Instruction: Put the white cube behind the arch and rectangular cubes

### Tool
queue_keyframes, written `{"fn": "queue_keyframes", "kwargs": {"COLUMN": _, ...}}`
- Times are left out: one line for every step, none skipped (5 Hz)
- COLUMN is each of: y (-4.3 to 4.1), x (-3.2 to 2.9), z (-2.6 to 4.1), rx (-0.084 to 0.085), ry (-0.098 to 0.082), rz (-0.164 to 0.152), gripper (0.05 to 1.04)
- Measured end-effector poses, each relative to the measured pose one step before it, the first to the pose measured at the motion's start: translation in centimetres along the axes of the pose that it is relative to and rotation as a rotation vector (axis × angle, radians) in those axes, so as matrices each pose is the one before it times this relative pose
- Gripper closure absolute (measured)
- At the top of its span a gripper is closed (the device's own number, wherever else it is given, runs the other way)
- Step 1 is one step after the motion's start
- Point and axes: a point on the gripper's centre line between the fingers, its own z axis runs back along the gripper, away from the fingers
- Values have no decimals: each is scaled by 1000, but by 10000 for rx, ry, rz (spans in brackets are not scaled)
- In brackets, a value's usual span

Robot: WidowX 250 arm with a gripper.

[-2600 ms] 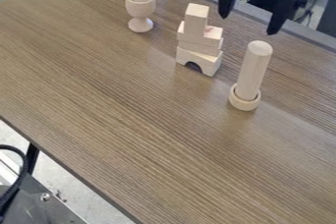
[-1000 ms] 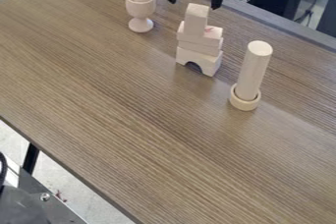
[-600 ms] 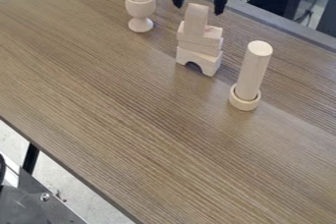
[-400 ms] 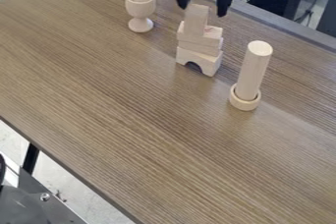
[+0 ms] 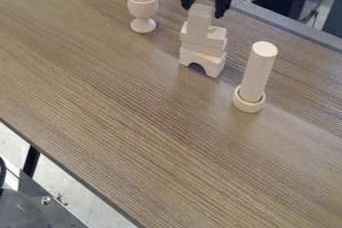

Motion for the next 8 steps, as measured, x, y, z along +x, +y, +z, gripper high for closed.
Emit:
{"fn": "queue_keyframes", "kwargs": {"y": -80, "x": 5, "z": -179, "rx": 202, "ry": 415, "rz": -110, "gripper": 554}}
{"fn": "queue_keyframes", "kwargs": {"y": 83, "x": -318, "z": 16, "rx": 89, "ry": 229, "rz": 28, "gripper": 555}}
{"fn": "queue_keyframes", "kwargs": {"y": 3, "x": 114, "z": 265, "rx": 42, "ry": 14, "rz": -2, "gripper": 555}}
{"fn": "queue_keyframes", "kwargs": {"y": -163, "x": 1638, "z": 1597, "rx": -5, "ry": -521, "rz": -41, "gripper": 555}}
{"fn": "queue_keyframes", "kwargs": {"y": -143, "x": 2586, "z": 709, "rx": 30, "ry": -399, "rz": -186, "gripper": 555}}
{"fn": "queue_keyframes", "kwargs": {"y": -35, "x": 2659, "z": -801, "rx": 41, "ry": -246, "rz": -243, "gripper": 555}}
{"fn": "queue_keyframes", "kwargs": {"y": 114, "x": 1985, "z": -2792, "rx": -152, "ry": 72, "rz": -329, "gripper": 555}}
{"fn": "queue_keyframes", "kwargs": {"y": 647, "x": 5, "z": -2605, "rx": 59, "ry": 355, "rz": 50, "gripper": 555}}
